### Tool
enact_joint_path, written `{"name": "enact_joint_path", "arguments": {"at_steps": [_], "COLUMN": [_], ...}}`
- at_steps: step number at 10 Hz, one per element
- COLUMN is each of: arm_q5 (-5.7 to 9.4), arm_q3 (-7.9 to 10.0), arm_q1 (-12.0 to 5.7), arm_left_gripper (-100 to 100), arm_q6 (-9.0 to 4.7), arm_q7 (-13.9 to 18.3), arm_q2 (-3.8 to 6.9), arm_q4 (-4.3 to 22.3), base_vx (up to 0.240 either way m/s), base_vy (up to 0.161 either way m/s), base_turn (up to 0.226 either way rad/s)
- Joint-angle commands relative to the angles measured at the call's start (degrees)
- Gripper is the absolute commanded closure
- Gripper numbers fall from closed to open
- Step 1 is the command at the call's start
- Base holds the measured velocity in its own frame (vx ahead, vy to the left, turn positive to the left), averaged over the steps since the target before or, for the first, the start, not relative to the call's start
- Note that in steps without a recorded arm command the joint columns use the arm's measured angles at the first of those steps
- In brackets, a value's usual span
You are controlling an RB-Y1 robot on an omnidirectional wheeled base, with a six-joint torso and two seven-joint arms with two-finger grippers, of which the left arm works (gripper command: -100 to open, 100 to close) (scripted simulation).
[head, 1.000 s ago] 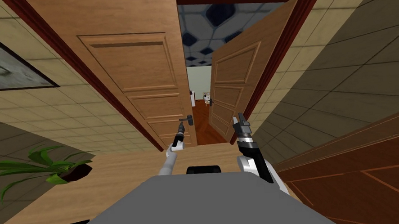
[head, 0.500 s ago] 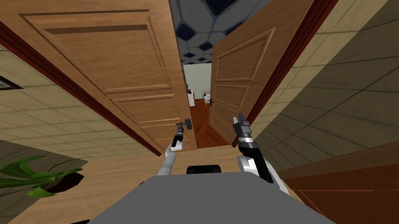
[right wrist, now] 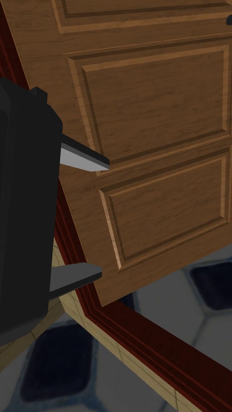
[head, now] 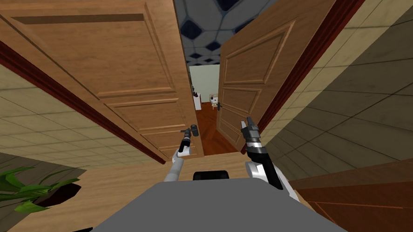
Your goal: Push the door open
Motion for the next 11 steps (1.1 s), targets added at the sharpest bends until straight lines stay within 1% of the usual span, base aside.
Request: {"name": "enact_joint_path", "arguments": {"at_steps": [1, 4, 5, 10, 11], "arm_q5": [-0.02, -0.02, 0.13, 0.52, 0.52], "arm_q3": [-0.03, -0.03, 0.82, 3.17, 3.17], "arm_q1": [0.09, 0.09, -0.04, -0.15, -0.15], "arm_left_gripper": [100, 100, 100, 100, 100], "arm_q6": [0.04, 0.04, 0.12, 0.21, 0.21], "arm_q7": [-0.03, -0.03, -0.22, -0.88, -0.88], "arm_q2": [-0.01, -0.01, 1.02, 2.97, 2.97], "arm_q4": [0.06, 0.06, 0.07, 0.11, 0.11], "base_vx": [-0.023, 0.0, 0.103, 0.165, 0.143], "base_vy": [-0.001, 0.0, -0.039, -0.048, -0.04], "base_turn": [-0.01, 0.0, 0.022, 0.046, 0.008]}}
